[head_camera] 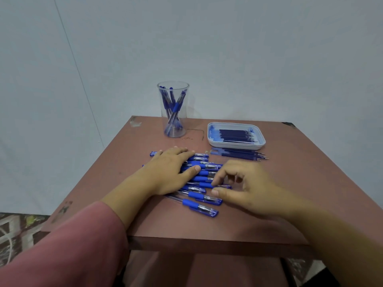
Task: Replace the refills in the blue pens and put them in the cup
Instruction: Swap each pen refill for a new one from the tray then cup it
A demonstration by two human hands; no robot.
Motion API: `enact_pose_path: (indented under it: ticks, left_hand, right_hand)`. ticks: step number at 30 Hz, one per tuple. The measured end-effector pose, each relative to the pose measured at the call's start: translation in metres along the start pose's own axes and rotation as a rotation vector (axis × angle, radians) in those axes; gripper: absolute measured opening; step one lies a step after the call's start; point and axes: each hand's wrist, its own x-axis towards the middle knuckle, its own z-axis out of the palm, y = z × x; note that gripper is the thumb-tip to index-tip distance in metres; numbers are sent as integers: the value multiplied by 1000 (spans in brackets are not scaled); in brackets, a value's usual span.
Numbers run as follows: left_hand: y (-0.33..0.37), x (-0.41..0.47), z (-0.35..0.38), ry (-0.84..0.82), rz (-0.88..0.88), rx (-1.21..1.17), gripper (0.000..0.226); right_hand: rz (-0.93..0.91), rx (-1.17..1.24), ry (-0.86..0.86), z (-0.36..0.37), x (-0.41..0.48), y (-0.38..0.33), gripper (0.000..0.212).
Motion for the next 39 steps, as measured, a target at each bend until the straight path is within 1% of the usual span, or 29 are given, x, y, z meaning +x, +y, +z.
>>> enact_pose_path:
  ticks: [3, 6, 10, 14, 16, 18, 20, 22, 24, 27, 30, 33, 36, 38, 39]
  left_hand:
    - [2, -2, 0, 9, 0, 4, 63]
    - [2, -2, 1, 14, 0, 1, 63]
    - [0, -1, 1, 14, 6, 0, 63]
    - [1, -2, 0, 13, 10, 1, 62]
    - [1, -2, -1, 13, 9, -3, 61]
    - [0, -2, -1, 25, 20, -11, 61]
    - [-3, -1, -2, 46, 33, -35, 65]
    - [-6, -1, -7, 107, 59, -69, 74]
    - [-10, 1, -12, 201, 93, -70, 78]
    - [-13, 4, -23, 302, 143, -18, 72]
    - [-6, 10, -33, 325, 210, 63, 67]
    - [1, 22, -37, 334, 281, 93, 60]
    - [0, 38, -32, 373, 320, 37, 41]
    - [-1, 44, -27, 396, 331, -33, 33]
    - [-2, 45, -24, 408, 340, -57, 32]
  right_hand:
    - [-28, -3, 19, 8, -8, 1, 21]
    - [-81, -93, 6, 18, -14, -2, 30]
    - [-103, -253, -45, 26, -14, -5, 27]
    - [-97, -325, 0, 26, -12, -6, 17]
    - [-63, -295, 21, 22, -12, -7, 14]
    - [25, -215, 48, 12, -13, -5, 13]
    - [71, -165, 94, 1, -11, 0, 13]
    - [82, -132, 148, -10, -5, 5, 13]
    - [90, -86, 185, -24, 4, 8, 12]
    - [74, -46, 212, -41, 23, 11, 12]
    - [50, -34, 245, -47, 46, 19, 11]
    - [44, -23, 271, -46, 66, 27, 12]
    - [3, 3, 284, -37, 76, 33, 19]
    - [-36, 16, 331, -28, 77, 38, 24]
    - [-36, 37, 357, -23, 76, 40, 22]
